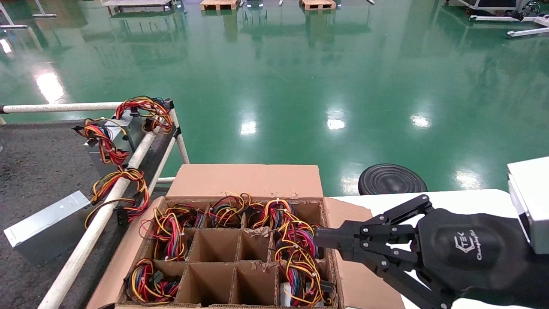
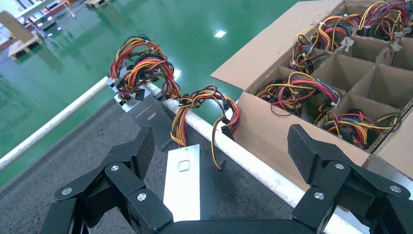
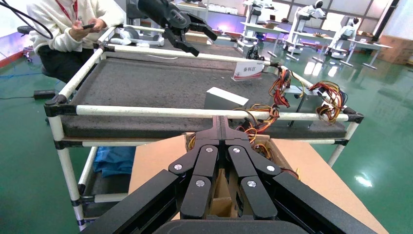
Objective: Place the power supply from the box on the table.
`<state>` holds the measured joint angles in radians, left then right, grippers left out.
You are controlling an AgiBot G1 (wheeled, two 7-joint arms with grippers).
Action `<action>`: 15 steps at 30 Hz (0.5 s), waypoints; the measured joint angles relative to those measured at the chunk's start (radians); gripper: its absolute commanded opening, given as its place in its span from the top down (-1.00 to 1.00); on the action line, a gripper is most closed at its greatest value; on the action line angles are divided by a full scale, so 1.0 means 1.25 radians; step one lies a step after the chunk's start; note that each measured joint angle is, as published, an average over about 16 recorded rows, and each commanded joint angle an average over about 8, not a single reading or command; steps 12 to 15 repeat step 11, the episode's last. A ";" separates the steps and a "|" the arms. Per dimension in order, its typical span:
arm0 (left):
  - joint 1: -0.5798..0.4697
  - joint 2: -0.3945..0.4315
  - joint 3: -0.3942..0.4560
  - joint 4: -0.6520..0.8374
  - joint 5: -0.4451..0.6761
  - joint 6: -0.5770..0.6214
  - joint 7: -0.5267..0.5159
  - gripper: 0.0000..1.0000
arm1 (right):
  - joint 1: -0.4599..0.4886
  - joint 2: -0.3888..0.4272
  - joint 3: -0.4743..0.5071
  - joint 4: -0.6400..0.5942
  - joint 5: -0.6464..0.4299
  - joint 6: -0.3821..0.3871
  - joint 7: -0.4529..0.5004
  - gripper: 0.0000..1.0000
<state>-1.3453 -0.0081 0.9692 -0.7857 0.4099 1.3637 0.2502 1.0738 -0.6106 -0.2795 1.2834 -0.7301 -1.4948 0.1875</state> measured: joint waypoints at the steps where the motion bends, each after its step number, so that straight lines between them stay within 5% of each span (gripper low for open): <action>1: -0.001 0.000 -0.001 -0.001 0.001 -0.001 0.000 -1.00 | 0.000 0.000 0.000 0.000 0.000 0.000 0.000 -0.96; 15: -0.003 -0.001 -0.004 -0.006 0.004 -0.003 0.001 -1.00 | 0.000 0.000 0.000 0.000 0.000 0.000 0.000 -1.00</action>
